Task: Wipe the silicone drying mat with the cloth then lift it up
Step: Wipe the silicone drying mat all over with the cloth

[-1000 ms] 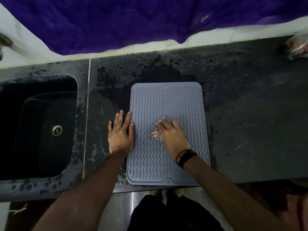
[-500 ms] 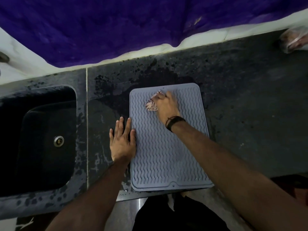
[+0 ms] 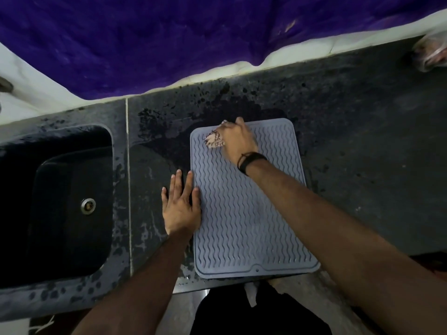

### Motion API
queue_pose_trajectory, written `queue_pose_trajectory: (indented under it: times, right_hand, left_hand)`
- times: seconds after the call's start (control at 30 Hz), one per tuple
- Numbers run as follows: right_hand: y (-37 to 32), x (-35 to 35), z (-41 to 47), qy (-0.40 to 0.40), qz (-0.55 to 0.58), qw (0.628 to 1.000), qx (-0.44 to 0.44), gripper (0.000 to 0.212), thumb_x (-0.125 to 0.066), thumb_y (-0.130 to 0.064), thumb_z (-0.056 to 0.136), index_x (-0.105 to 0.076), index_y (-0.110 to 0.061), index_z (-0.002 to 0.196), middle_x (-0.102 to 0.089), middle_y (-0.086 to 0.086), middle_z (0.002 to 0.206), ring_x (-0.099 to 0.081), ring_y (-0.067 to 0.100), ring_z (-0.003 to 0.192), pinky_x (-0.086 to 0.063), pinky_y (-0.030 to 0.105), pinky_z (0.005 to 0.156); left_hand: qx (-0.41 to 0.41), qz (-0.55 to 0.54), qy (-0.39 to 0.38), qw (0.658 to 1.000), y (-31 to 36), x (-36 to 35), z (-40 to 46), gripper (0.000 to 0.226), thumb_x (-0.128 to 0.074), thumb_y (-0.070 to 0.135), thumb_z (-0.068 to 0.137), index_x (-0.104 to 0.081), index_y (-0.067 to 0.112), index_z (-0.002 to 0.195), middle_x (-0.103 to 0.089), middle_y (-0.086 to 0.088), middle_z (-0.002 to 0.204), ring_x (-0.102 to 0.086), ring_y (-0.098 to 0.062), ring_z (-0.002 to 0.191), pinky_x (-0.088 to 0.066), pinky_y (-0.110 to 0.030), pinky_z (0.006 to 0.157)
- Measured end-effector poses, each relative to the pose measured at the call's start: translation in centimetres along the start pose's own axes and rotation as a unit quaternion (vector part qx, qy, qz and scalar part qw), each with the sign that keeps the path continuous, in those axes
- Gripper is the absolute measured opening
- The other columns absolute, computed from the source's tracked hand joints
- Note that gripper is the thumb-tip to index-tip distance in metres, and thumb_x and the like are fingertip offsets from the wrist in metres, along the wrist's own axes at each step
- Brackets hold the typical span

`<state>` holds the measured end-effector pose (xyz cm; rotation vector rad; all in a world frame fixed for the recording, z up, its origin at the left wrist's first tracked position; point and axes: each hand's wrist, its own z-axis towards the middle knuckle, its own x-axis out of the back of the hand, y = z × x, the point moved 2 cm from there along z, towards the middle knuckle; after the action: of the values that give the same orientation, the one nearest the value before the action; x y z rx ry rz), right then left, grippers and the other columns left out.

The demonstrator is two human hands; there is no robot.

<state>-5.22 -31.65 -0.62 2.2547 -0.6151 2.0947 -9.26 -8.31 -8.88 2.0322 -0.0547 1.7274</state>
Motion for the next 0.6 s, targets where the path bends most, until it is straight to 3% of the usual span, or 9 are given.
queue_pose_trajectory:
  times: [0.17,0.33,0.47,0.6]
  right_hand:
    - [0.8,-1.3,-0.8,-0.018,-0.013,1.000,-0.019,0.049,-0.063,-0.012,0.086,-0.052,-0.013,0.134,-0.050,0.005,0.140,-0.036,0.031,0.130,-0.040,0.043,0.106]
    - [-0.1,-1.9,-2.9,-0.011,0.000,0.998,-0.057,0.039,-0.062,-0.010,0.086,-0.060,-0.010,0.125,-0.059,0.007,0.127,-0.037,0.032,0.127,-0.042,0.045,0.104]
    - [-2.3,-1.2,-0.2,0.018,0.014,1.000,-0.011,0.041,-0.062,-0.010,0.084,-0.060,-0.014,0.126,-0.061,0.004,0.126,-0.041,0.031,0.123,-0.043,0.041,0.103]
    - [-5.0,-1.4,2.5,-0.012,0.023,0.999,0.043,0.040,-0.060,-0.011,0.087,-0.061,-0.021,0.125,-0.066,0.002,0.120,-0.046,0.029,0.114,-0.048,0.039,0.094]
  left_hand:
    - [0.001,0.005,-0.006,1.000,0.0,-0.1,0.0,0.056,-0.018,0.050,0.106,-0.018,0.038,0.161,-0.010,0.007,0.170,-0.003,-0.011,0.156,-0.004,-0.046,0.127]
    - [0.002,0.006,-0.011,1.000,0.0,-0.1,-0.1,0.056,-0.016,0.050,0.106,-0.016,0.039,0.161,-0.008,0.007,0.170,0.000,-0.011,0.156,-0.003,-0.046,0.127]
    - [0.000,0.004,-0.014,1.000,0.0,-0.1,0.0,0.055,-0.017,0.050,0.107,-0.015,0.040,0.161,-0.007,0.008,0.170,0.001,-0.011,0.156,-0.002,-0.046,0.127]
    - [0.005,0.015,-0.017,1.000,-0.1,-0.2,0.1,0.054,-0.019,0.048,0.108,-0.013,0.040,0.161,-0.005,0.008,0.170,0.003,-0.011,0.156,0.002,-0.044,0.127]
